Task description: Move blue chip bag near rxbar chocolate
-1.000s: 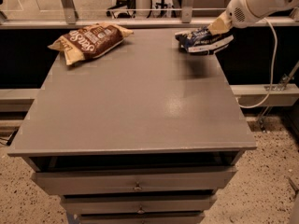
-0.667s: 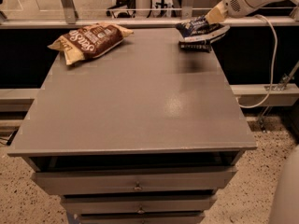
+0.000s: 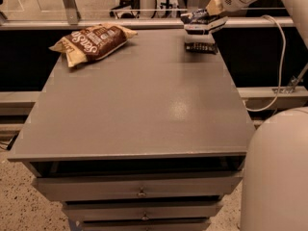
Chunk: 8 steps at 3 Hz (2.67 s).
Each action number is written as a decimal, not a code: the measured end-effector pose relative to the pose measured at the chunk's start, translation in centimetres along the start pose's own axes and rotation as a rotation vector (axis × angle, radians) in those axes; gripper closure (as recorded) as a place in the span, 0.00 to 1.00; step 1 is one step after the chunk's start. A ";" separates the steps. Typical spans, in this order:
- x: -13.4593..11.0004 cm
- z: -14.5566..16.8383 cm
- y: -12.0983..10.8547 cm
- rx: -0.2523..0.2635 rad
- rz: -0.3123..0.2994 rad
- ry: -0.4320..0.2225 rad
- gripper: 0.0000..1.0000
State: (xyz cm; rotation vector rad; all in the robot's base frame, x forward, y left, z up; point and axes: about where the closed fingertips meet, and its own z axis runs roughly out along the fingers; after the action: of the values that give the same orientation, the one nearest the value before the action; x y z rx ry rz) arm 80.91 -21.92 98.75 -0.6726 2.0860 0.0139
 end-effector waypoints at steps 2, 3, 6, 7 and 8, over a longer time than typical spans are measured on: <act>-2.2 6.9 2.6 0.121 0.171 0.069 1.00; -2.5 9.1 4.1 0.140 0.266 0.102 1.00; -0.1 11.7 6.9 0.140 0.460 0.182 0.54; 1.2 11.5 6.9 0.123 0.484 0.194 0.31; 1.8 10.9 7.0 0.091 0.493 0.185 0.02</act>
Offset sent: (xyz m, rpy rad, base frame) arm 0.0674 0.0781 -0.0398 0.1224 0.0840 -0.3479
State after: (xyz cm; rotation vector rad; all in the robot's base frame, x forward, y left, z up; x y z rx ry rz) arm 85.27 -13.92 89.32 -0.0941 2.3682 0.1376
